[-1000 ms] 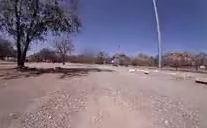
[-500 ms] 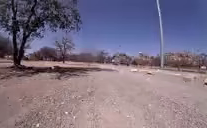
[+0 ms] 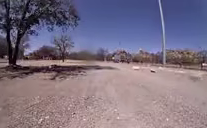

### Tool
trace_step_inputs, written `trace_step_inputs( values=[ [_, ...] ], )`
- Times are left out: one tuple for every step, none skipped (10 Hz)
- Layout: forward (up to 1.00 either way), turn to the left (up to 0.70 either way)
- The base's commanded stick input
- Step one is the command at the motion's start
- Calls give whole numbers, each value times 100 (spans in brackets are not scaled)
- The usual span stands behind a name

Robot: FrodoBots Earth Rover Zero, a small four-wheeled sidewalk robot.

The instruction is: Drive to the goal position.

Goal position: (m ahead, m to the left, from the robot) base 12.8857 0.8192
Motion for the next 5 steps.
trace_step_inputs(
  values=[
    [100, 0],
    [100, 0],
    [100, 0],
    [100, 0],
    [100, 0]
  ],
)
